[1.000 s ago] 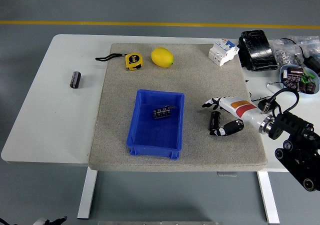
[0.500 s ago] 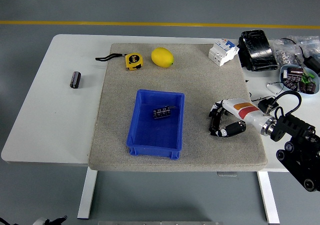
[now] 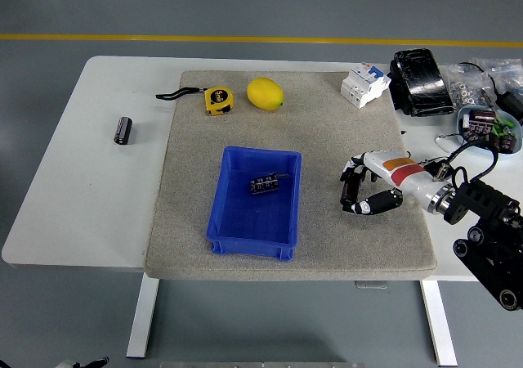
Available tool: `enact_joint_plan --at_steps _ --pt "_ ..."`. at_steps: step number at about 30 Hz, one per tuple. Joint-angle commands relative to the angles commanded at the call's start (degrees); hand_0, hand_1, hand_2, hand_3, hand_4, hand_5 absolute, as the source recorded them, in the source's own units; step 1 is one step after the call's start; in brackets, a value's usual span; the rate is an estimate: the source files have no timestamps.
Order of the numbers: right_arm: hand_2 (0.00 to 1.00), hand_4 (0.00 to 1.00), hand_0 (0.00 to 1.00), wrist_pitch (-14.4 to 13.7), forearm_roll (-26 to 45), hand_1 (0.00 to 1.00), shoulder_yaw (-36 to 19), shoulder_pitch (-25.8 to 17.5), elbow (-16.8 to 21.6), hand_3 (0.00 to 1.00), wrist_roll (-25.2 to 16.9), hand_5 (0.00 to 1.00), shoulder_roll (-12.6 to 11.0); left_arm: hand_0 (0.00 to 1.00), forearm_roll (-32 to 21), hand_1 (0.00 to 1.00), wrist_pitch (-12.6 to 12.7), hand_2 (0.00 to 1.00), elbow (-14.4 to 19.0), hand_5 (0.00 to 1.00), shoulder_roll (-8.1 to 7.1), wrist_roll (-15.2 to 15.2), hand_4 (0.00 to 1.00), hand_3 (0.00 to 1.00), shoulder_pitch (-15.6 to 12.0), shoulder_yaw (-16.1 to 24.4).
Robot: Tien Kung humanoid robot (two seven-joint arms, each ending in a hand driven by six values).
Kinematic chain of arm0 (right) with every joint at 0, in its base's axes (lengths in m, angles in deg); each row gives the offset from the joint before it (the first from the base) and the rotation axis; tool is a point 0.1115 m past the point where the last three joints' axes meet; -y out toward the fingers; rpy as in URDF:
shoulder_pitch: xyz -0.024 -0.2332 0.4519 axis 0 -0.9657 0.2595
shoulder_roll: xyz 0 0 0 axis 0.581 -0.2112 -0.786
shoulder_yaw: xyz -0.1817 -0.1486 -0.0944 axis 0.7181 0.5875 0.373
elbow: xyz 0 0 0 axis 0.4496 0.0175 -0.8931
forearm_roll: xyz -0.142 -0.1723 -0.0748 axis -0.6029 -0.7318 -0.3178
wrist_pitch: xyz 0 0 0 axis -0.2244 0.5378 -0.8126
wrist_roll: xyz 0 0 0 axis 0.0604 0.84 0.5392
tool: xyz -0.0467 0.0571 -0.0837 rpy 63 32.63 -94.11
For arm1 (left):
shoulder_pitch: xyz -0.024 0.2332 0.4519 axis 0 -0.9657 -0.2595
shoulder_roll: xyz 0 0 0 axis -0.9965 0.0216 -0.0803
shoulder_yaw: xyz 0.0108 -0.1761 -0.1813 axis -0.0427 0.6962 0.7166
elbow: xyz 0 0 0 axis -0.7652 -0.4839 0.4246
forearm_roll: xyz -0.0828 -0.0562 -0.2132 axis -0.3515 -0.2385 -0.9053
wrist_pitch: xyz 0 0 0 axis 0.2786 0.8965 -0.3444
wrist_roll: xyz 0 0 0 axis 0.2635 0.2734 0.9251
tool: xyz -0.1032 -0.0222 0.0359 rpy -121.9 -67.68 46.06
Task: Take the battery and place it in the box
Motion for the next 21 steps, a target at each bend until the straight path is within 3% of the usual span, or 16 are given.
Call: enact_joint_plan --at_steps 10,15,21 --pt "0.465 0.780 0.422 1.40 1.86 0.426 0.34 3.65 11.86 0.480 0.68 0.083 -1.01 0.647 -0.95 0.595 -0.06 0.710 0.00 0.705 -0.15 -0.13 0.706 0.695 -0.10 -1.08" --pt "0.482 0.773 0.466 1.60 3.65 0.451 4.10 7.13 18.00 0.499 0.92 0.087 -0.83 0.648 -1.69 0.594 0.08 0.710 0.00 0.706 -0.30 -0.35 0.708 0.695 0.29 -1.61" --pt "0.494 0.783 0.502 2.67 3.95 0.466 9.47 10.47 20.56 0.546 0.94 0.097 0.60 0.642 -2.55 0.591 0.20 0.706 0.00 0.707 -0.39 -0.47 0.708 0.696 0.67 -2.40"
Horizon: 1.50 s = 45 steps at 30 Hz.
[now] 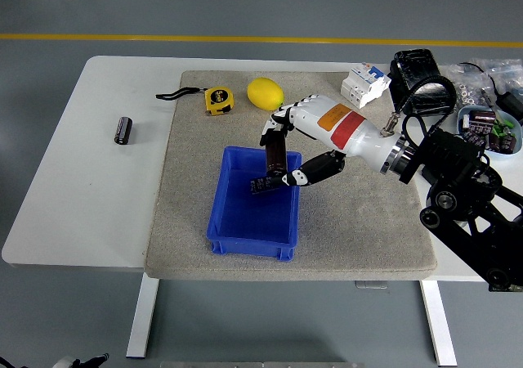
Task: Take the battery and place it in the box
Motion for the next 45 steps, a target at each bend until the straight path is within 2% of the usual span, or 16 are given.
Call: enact_joint_plan --at_steps 2,3,8,9,14,15,24,28,35,45 --pt "0.494 0.783 0.502 0.42 -0.21 0.466 1.38 0.82 -0.36 0.546 0.01 0.097 0.64 0.642 -0.25 0.591 0.08 0.706 0.00 0.707 -0.01 -0.02 0.708 0.696 0.05 -0.16" --pt "0.564 0.825 0.554 0.57 -0.29 0.531 1.95 1.18 -0.73 0.610 0.02 0.144 0.97 0.642 -0.38 0.586 0.11 0.705 0.00 0.706 -0.02 -0.03 0.707 0.695 0.07 -0.27" --pt "0.564 0.825 0.554 1.73 -1.33 0.531 3.15 2.07 -2.59 0.610 0.58 0.144 1.92 0.642 -0.67 0.586 0.23 0.705 0.00 0.706 -0.10 -0.06 0.707 0.695 0.09 -0.57" --pt "0.791 0.955 0.671 1.85 -1.32 0.665 3.26 2.12 -2.86 0.914 0.76 0.204 1.96 0.636 -0.63 0.581 0.24 0.701 0.00 0.706 -0.10 -0.05 0.708 0.695 0.09 -0.53" --pt "0.791 0.955 0.671 1.90 -0.91 0.665 3.09 1.83 -4.18 0.914 1.43 0.204 1.95 0.636 -0.46 0.581 0.28 0.701 0.00 0.706 -0.11 -0.02 0.708 0.695 0.07 -0.38" --pt "0.921 0.970 0.774 1.99 -0.74 0.786 2.94 1.73 -4.47 0.998 1.65 0.208 1.90 0.633 -0.44 0.581 0.30 0.700 0.00 0.706 -0.09 -0.01 0.709 0.695 0.09 -0.35" --pt "0.941 0.976 0.806 2.45 -0.22 0.816 0.53 1.10 -5.14 0.998 2.38 0.210 1.76 0.633 -0.23 0.581 0.33 0.700 0.00 0.706 -0.10 -0.05 0.709 0.695 0.10 0.00" --pt "0.949 0.981 0.821 2.34 -0.43 0.822 -2.87 0.40 -4.84 0.998 2.19 0.218 1.64 0.632 -0.24 0.579 0.42 0.698 0.00 0.706 0.00 -0.06 0.710 0.694 0.10 0.16" --pt "0.953 0.982 0.828 1.79 -1.37 0.831 -12.76 -0.59 -4.14 0.998 2.05 0.219 -0.04 0.631 0.48 0.579 0.31 0.697 0.00 0.706 0.07 0.07 0.710 0.693 -0.11 0.68" --pt "0.956 0.998 0.837 2.36 -3.34 0.830 -28.20 -4.23 -3.10 0.998 2.60 0.239 -2.34 0.632 1.23 0.586 -0.04 0.702 0.00 0.704 0.28 0.34 0.708 0.693 -0.62 1.24"
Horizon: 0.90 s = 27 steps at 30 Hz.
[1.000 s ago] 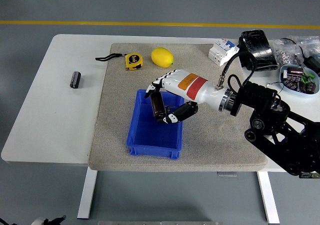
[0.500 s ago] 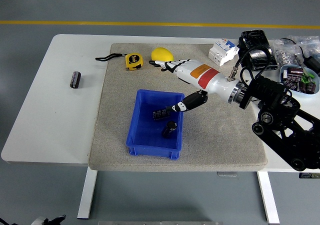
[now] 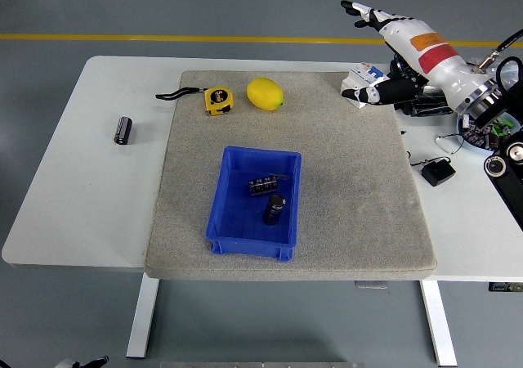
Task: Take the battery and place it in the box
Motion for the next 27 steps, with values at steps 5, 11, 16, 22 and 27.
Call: enact_joint_plan --at_steps 5,11,16,22,27 --pt "0.956 0.998 0.837 0.20 -0.66 0.830 -5.32 -2.64 -0.76 0.998 0.09 0.239 -0.66 0.632 0.08 0.586 -0.12 0.702 0.00 0.704 0.07 0.13 0.708 0.693 -0.27 0.00" --pt "0.955 0.998 0.839 0.38 -1.31 0.830 -11.81 -6.93 -2.62 0.998 0.41 0.245 -0.84 0.633 0.65 0.589 -0.33 0.703 0.00 0.705 0.22 0.27 0.708 0.694 -0.53 0.38" --pt "0.955 0.998 0.839 0.54 -1.79 0.829 -16.54 -10.39 -3.80 0.998 0.61 0.246 -0.74 0.641 0.83 0.592 -0.32 0.706 0.00 0.705 0.38 0.16 0.708 0.694 -0.47 0.62" --pt "0.953 0.998 0.836 0.04 5.83 0.829 -18.96 -12.95 -7.44 0.998 2.32 0.250 -0.91 0.643 0.70 0.597 -0.46 0.710 0.00 0.707 0.41 -0.07 0.708 0.694 0.00 0.22" --pt "0.941 0.998 0.820 -2.21 13.88 0.818 -18.77 -14.43 -7.88 0.998 2.31 0.271 -0.95 0.644 1.28 0.600 -0.49 0.711 0.00 0.708 0.46 -0.12 0.706 0.697 0.25 0.81"
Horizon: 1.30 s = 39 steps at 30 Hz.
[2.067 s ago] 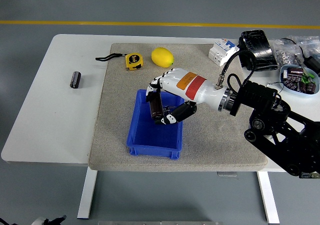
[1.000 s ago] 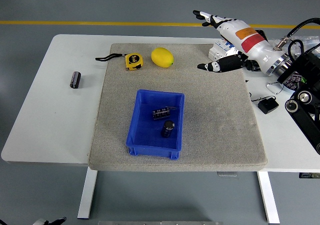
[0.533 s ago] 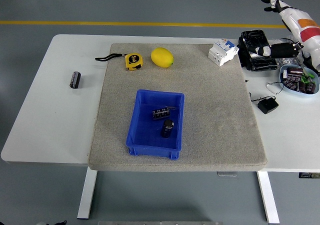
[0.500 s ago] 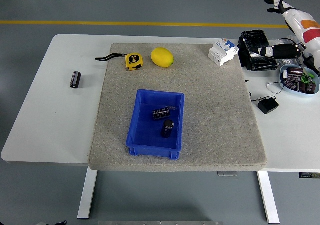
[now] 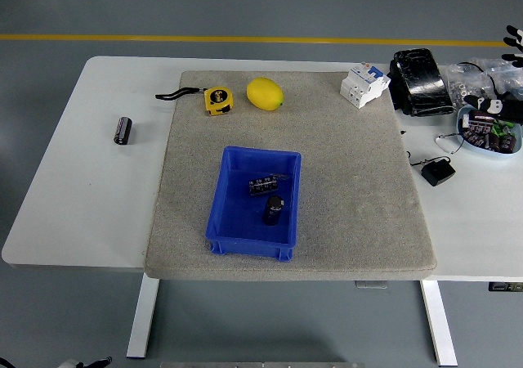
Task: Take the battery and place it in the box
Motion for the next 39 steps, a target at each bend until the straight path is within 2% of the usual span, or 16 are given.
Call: enact_joint_plan --at_steps 2,3,8,14,15,20,21,26,27,32,33,38,39 --pt "0.941 0.998 0.820 -0.64 2.72 0.818 0.41 -0.49 -0.25 0.998 0.03 0.271 0.16 0.644 0.00 0.600 0.00 0.711 0.00 0.708 0.01 -0.04 0.706 0.697 0.03 0.00" --pt "0.901 0.998 0.789 -0.91 4.25 0.784 0.68 -0.64 -0.39 0.978 0.13 0.283 0.24 0.646 0.01 0.601 -0.01 0.713 0.00 0.711 0.01 -0.04 0.707 0.697 0.06 -0.02" --pt "0.901 0.998 0.789 -2.84 16.30 0.784 3.02 -1.89 -1.25 0.978 1.19 0.283 1.44 0.646 0.42 0.601 0.04 0.713 0.00 0.711 0.17 -0.12 0.707 0.697 0.13 0.38" --pt "0.887 0.998 0.776 -3.77 30.08 0.773 2.11 -3.39 -3.34 0.956 0.75 0.300 2.72 0.648 0.53 0.604 -0.03 0.714 0.00 0.713 0.43 -0.25 0.707 0.697 0.17 0.08" --pt "0.874 0.998 0.771 -3.78 31.93 0.769 2.01 -3.66 -3.54 0.937 0.83 0.467 2.85 0.649 0.50 0.608 -0.04 0.718 0.00 0.714 0.45 -0.25 0.707 0.698 0.17 0.01" --pt "0.874 0.998 0.771 -3.57 43.24 0.769 1.84 -5.09 -4.39 0.937 0.31 0.467 3.64 0.649 0.59 0.608 -0.22 0.718 0.00 0.714 0.48 -0.15 0.707 0.698 0.08 -0.19" --pt "0.841 0.998 0.737 -3.59 45.40 0.734 1.81 -5.26 -4.51 0.888 0.10 0.572 3.72 0.649 0.63 0.606 -0.26 0.718 0.00 0.714 0.49 -0.12 0.706 0.698 0.07 -0.21" --pt "0.841 0.998 0.737 -3.97 54.57 0.734 1.93 -5.76 -4.32 0.888 -0.73 0.572 3.87 0.649 0.82 0.606 -0.44 0.718 0.00 0.714 0.49 -0.01 0.706 0.698 0.03 -0.28" --pt "0.816 0.998 0.658 -4.00 56.13 0.689 2.03 -5.82 -4.15 0.870 -0.60 0.569 3.88 0.650 0.61 0.607 -0.53 0.719 0.00 0.714 0.45 0.03 0.706 0.697 0.10 -0.64" --pt "0.816 0.998 0.658 -4.48 65.51 0.689 2.16 -6.16 -3.50 0.870 0.47 0.569 4.03 0.650 1.41 0.607 -0.95 0.719 0.00 0.714 0.38 0.06 0.706 0.697 0.41 -1.17" --pt "0.799 0.998 0.634 -4.54 66.59 0.666 2.13 -6.18 -3.49 0.848 0.57 0.533 4.05 0.650 1.43 0.607 -0.91 0.718 0.00 0.714 0.40 0.04 0.706 0.697 0.41 -1.06" --pt "0.799 0.998 0.634 -4.51 68.59 0.666 2.24 -6.32 -3.43 0.848 0.86 0.533 3.97 0.650 1.27 0.607 -0.73 0.718 0.00 0.714 0.46 0.03 0.706 0.697 0.42 -0.86" --pt "0.779 0.998 0.596 -4.50 68.86 0.644 2.41 -6.33 -3.42 0.832 0.90 0.522 3.96 0.650 1.13 0.607 -0.72 0.718 0.00 0.715 0.45 0.04 0.706 0.698 0.43 -0.98"
